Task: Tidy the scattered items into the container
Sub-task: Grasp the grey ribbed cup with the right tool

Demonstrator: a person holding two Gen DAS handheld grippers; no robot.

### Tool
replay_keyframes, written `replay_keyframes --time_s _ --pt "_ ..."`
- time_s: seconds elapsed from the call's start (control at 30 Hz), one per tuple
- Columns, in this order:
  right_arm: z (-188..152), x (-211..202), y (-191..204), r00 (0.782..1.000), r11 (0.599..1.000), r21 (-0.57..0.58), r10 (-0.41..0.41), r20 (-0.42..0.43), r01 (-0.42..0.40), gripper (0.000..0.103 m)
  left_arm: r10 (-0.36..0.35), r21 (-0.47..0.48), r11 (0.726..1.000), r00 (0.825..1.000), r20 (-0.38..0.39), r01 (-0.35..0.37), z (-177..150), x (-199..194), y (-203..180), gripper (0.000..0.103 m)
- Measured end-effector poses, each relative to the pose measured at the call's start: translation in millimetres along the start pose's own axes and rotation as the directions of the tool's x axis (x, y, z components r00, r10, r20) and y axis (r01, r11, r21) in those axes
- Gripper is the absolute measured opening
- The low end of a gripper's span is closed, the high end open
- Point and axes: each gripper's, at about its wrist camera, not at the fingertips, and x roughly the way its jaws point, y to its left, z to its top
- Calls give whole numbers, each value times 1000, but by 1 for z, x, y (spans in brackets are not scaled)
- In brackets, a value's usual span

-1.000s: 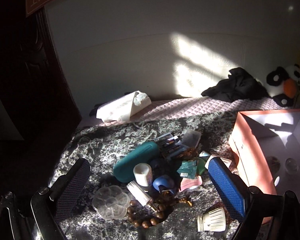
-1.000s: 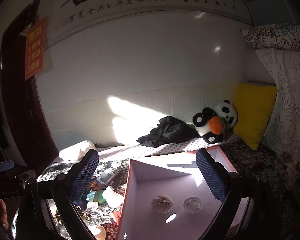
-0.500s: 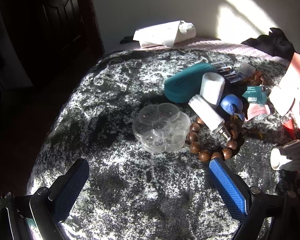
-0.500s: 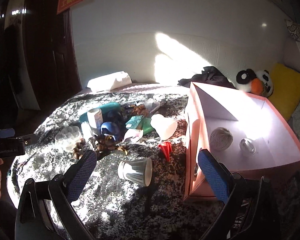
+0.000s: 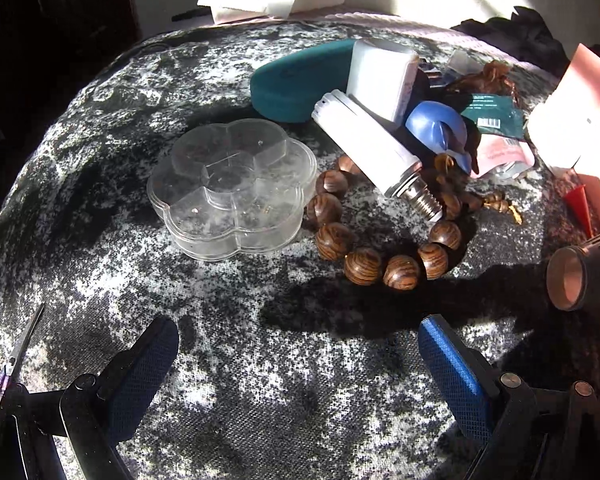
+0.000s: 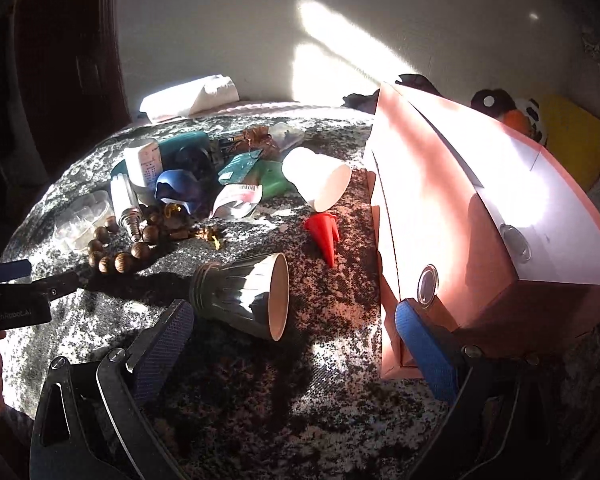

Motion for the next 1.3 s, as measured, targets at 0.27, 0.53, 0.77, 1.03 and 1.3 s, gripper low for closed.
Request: replay_keyframes --time_s 0.27,0.53,0.77,1.03,1.3 --pt "1 9 6 1000 1000 -24 16 -18 -16 101 -119 -94 988 993 11 120 10 12 -8 94" --pt "1 13 1 1000 1000 -18 10 -23 -10 101 -107 -118 987 994 -5 106 13 32 -17 93" --pt "0 26 7 999 1000 -27 11 -46 -12 101 -78 -109 991 997 10 79 19 40 -20 93" --pt "-1 35 17 998 998 -51 -29 -47 27 103 23 23 999 999 42 -24 19 50 -40 90" --pt "-2 37 19 998 997 -63 -50 -44 47 103 -39 41 998 998 51 37 24 42 -38 40"
